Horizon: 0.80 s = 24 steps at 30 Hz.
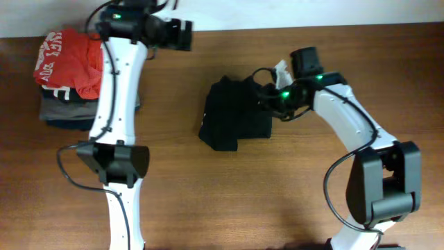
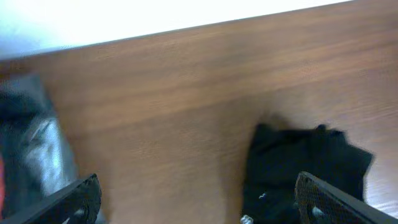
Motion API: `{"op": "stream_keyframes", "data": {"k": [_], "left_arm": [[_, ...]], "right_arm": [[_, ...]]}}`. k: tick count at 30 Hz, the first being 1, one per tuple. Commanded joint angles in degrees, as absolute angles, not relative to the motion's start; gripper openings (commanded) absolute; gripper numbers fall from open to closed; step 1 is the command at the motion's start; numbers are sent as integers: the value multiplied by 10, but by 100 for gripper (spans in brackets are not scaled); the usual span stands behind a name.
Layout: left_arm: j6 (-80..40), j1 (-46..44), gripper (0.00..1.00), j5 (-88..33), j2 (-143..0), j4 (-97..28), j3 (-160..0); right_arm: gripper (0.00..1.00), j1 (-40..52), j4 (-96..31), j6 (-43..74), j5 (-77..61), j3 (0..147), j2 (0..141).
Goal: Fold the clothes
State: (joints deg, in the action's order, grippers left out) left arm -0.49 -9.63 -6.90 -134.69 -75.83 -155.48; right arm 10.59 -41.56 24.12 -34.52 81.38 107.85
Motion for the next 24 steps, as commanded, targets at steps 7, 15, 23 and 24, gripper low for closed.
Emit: {"op": "stream_keyframes", "data": {"k": [7,15,23,24], "left_arm": [[-2,-77,99,-59,-1348,-786,-1561],[-2,-77,99,-59,-1348,-792,-1561],[-2,-77,99,-59,-1348,-792,-1561],[-2,-77,99,-59,-1348,-793,-1561]], "right_arm": [[57,192,-366,368,-229,802,1112],[39,202,-360,369,-222,802,1145],[4,178,-367,331,-223,802,1145],[4,170,-374,323,-225,803,1143]]}}
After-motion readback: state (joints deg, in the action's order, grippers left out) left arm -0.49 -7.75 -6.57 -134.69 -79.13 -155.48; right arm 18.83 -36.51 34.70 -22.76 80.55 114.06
